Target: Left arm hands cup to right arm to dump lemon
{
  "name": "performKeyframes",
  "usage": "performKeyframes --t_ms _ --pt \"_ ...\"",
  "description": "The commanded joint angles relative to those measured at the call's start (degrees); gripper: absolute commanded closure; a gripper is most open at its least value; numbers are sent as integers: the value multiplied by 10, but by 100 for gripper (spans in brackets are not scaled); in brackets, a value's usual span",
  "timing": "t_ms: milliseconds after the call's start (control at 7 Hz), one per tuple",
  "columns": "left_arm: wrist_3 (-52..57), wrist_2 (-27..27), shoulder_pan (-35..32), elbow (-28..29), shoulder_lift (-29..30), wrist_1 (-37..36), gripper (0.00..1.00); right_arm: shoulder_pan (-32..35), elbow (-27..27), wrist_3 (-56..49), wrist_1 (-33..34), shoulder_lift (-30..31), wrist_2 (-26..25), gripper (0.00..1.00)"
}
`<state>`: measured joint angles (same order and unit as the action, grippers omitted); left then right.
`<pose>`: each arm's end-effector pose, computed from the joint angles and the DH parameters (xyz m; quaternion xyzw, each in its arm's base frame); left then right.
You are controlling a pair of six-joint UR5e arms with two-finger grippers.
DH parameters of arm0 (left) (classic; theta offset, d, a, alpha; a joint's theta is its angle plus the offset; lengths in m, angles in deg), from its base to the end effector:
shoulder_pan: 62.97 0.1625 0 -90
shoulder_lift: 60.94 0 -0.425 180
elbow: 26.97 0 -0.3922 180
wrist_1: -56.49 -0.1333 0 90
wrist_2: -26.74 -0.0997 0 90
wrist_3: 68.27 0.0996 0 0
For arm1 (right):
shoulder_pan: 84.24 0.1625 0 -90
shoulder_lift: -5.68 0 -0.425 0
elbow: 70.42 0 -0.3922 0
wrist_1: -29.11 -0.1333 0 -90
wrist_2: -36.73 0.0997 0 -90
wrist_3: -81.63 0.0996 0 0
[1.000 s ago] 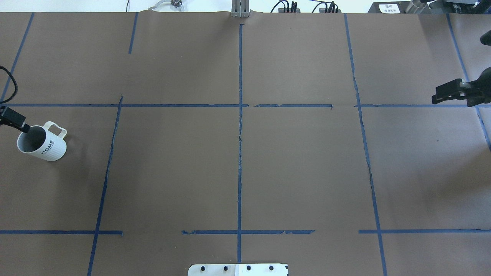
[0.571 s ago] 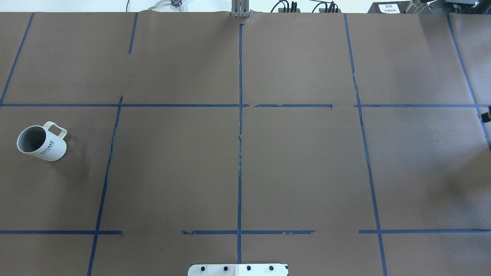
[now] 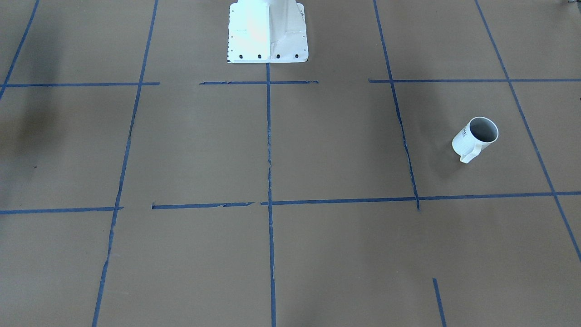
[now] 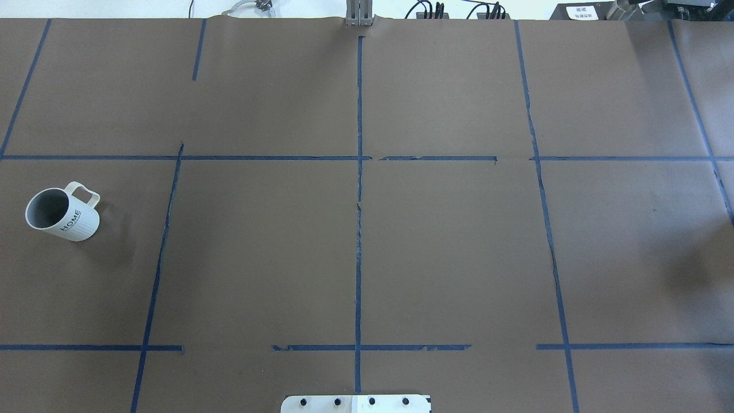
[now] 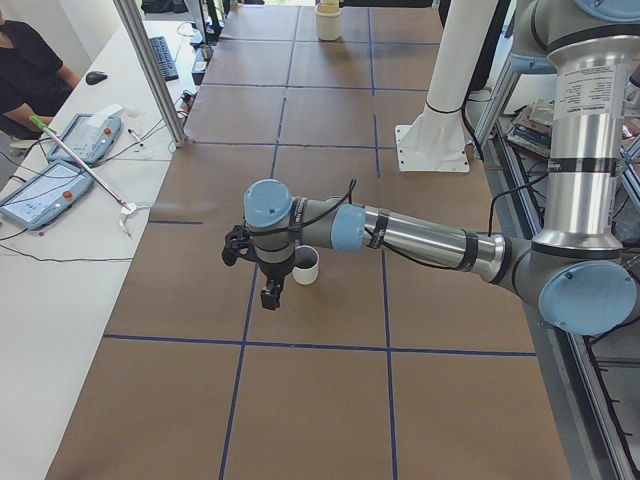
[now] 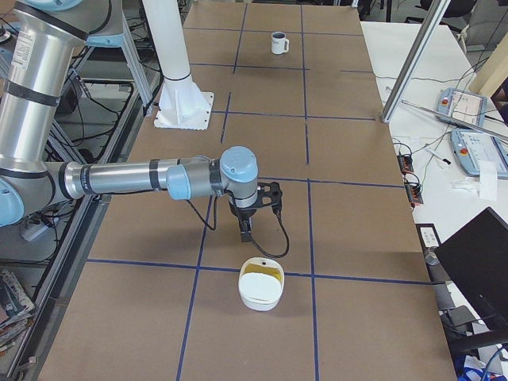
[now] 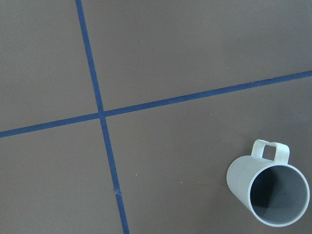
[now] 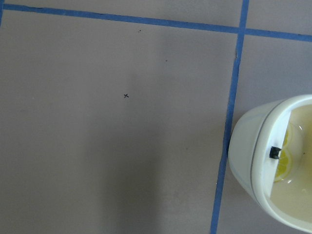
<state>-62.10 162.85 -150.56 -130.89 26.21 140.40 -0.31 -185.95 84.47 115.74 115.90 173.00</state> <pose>-0.0417 -0.4713 0.5718 0.0528 0.3897 0.0857 0.9154 0.0237 -0.3571 0.5780 0.0389 -0.3960 -0.0556 0.9157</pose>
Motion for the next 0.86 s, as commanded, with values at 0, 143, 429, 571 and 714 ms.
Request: performKeyframes --t_ms 0,143,429,571,714 --pt "25 -1 -11 1 -22 -6 0 22 1 -22 10 11 5 0" --pt "23 -1 -12 -4 -29 -6 0 22 2 -22 10 11 3 0" --pt "26 -7 -11 -7 -44 6 0 22 13 -14 10 11 5 0" --pt "26 -2 -11 -2 -45 6 0 21 14 -15 10 11 5 0" --pt "25 0 -12 -2 -48 6 0 22 15 -19 11 11 5 0"
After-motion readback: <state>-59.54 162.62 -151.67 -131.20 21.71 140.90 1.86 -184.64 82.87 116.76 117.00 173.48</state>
